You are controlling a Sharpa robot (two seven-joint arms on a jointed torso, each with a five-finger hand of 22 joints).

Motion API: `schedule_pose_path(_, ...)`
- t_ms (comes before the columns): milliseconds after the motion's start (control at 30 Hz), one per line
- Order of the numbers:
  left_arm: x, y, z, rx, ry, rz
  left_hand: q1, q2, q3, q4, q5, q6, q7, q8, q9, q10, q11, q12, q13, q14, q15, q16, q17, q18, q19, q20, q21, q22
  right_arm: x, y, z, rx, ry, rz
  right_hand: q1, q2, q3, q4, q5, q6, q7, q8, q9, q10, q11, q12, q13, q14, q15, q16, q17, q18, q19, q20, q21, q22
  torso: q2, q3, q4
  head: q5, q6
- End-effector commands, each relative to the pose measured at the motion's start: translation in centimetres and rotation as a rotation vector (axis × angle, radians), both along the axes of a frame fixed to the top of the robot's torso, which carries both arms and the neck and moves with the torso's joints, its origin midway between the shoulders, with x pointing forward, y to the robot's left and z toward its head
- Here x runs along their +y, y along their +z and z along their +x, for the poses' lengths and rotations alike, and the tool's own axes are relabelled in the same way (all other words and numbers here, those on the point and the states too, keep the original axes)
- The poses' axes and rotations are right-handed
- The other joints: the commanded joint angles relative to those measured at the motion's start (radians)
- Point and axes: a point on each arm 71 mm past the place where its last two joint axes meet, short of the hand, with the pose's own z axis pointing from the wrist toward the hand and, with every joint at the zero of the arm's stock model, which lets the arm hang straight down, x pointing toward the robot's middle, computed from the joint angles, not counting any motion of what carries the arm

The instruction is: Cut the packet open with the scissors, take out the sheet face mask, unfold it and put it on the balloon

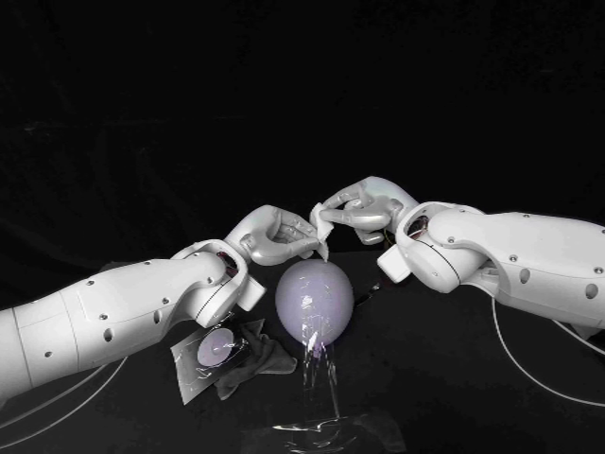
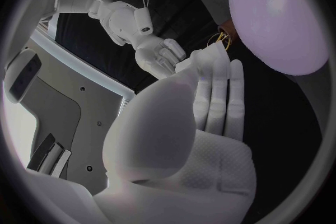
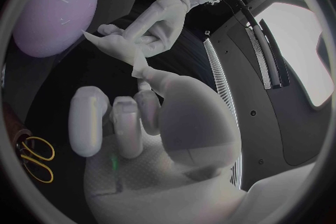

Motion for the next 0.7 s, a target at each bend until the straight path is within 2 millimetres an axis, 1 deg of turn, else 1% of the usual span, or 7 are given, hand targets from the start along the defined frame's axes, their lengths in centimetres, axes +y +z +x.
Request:
schedule_pose_path(33, -0.03, 0.36, -0.01, 0.0, 0.008, -0.051, -0.046, -0.021, 0.064, -0.022, 0.005, -0.002, -0.004, 0.016, 0.054, 0.015, -0.001, -0.008, 0.003, 0.017, 0.0, -0.009, 0.006, -0.002, -0.027, -0.003, 0.047, 0.032, 0.05, 0.02, 0.07, -0.006, 0.005, -0.006, -0.01, 0.008, 0.006, 0.001, 0.007, -0.002, 0.0, 0.053, 0.053, 0.025, -0.015, -0.002, 0.108, 0.104, -0.005, 0.007, 0.264, 0.003, -0.004, -0.005, -0.009, 0.117, 0.001, 0.0001, 0.0001, 0.001, 0.0)
schedule_pose_path(133, 0.02, 0.39, -0.02, 0.011, 0.016, -0.073, -0.063, -0.033, 0.104, -0.042, 0.004, -0.002, -0.007, 0.022, 0.066, 0.024, -0.004, -0.008, 0.006, 0.023, -0.003, -0.008, 0.011, -0.002, -0.042, -0.007, 0.077, 0.052, 0.08, 0.0, 0.12, -0.006, 0.007, -0.01, -0.018, 0.005, 0.006, 0.004, 0.007, -0.013, 0.003, 0.051, 0.053, 0.018, -0.013, -0.013, 0.1, 0.104, -0.003, 0.007, 0.264, 0.005, -0.009, -0.004, -0.017, 0.113, 0.001, -0.0001, 0.0, 0.002, 0.001)
schedule_pose_path(233, 0.1, 0.37, -0.01, 0.027, 0.023, -0.091, -0.152, -0.076, 0.229, -0.107, 0.003, -0.006, -0.007, 0.034, 0.106, 0.035, -0.009, -0.008, 0.014, 0.029, -0.006, -0.003, 0.029, -0.006, -0.096, -0.01, 0.171, 0.115, 0.18, 0.03, 0.12, -0.016, 0.012, -0.015, -0.014, 0.007, 0.013, -0.004, 0.007, -0.012, 0.002, 0.056, 0.055, 0.019, -0.014, -0.012, 0.101, 0.104, -0.003, 0.007, 0.264, 0.004, -0.008, -0.003, -0.015, 0.114, 0.001, 0.0001, 0.0004, 0.003, 0.002)
schedule_pose_path(300, 0.15, 0.35, 0.01, 0.034, 0.026, -0.096, -0.152, -0.076, 0.229, -0.107, 0.003, -0.006, -0.007, 0.034, 0.106, 0.035, -0.009, -0.008, 0.014, 0.029, -0.006, -0.003, 0.029, -0.006, -0.096, -0.01, 0.171, 0.115, 0.2, 0.05, 0.12, -0.021, 0.01, -0.016, -0.013, 0.007, 0.015, -0.006, 0.007, -0.011, 0.001, 0.058, 0.056, 0.02, -0.014, -0.011, 0.102, 0.104, -0.003, 0.007, 0.264, 0.004, -0.007, -0.003, -0.015, 0.115, 0.0, 0.0004, 0.0005, 0.002, 0.002)
schedule_pose_path(367, 0.19, 0.3, 0.03, 0.043, 0.029, -0.098, -0.244, -0.074, 0.307, -0.179, 0.007, -0.013, -0.007, 0.043, 0.147, 0.039, -0.007, -0.005, 0.026, 0.027, -0.007, 0.003, 0.051, -0.003, -0.147, -0.003, 0.244, 0.163, 0.18, 0.07, 0.15, -0.026, 0.002, -0.015, -0.013, 0.008, 0.016, -0.006, 0.007, -0.01, 0.001, 0.059, 0.056, 0.019, -0.014, -0.011, 0.102, 0.104, -0.003, 0.007, 0.264, 0.004, -0.007, -0.003, -0.015, 0.115, 0.0, 0.0004, 0.0005, 0.002, 0.002)
schedule_pose_path(567, 0.29, 0.05, 0.09, 0.073, 0.034, -0.08, -0.276, -0.083, 0.293, -0.19, 0.006, -0.025, -0.001, 0.037, 0.153, 0.025, -0.001, -0.012, 0.026, 0.019, -0.002, 0.003, 0.056, -0.003, -0.161, 0.006, 0.249, 0.166, -0.02, 0.16, 0.25, -0.04, -0.026, -0.005, -0.013, 0.009, 0.018, -0.008, 0.007, -0.009, 0.001, 0.061, 0.057, 0.022, -0.014, -0.007, 0.106, 0.104, -0.003, 0.007, 0.264, 0.003, -0.005, -0.003, -0.011, 0.117, 0.0, 0.0002, 0.0003, 0.001, 0.004)
schedule_pose_path(700, 0.29, -0.1, 0.11, 0.085, 0.038, -0.06, -0.317, -0.104, 0.25, -0.18, 0.005, -0.059, 0.012, 0.015, 0.146, 0.0, 0.012, -0.024, 0.023, 0.005, 0.01, 0.004, 0.064, -0.006, -0.178, 0.021, 0.224, 0.151, -0.02, 0.19, 0.19, -0.044, -0.032, 0.001, -0.013, 0.009, 0.02, -0.009, 0.007, -0.008, 0.0, 0.062, 0.058, 0.024, -0.014, -0.004, 0.108, 0.104, -0.003, 0.007, 0.264, 0.003, -0.004, -0.003, -0.01, 0.118, 0.001, 0.0006, 0.0006, 0.001, 0.004)
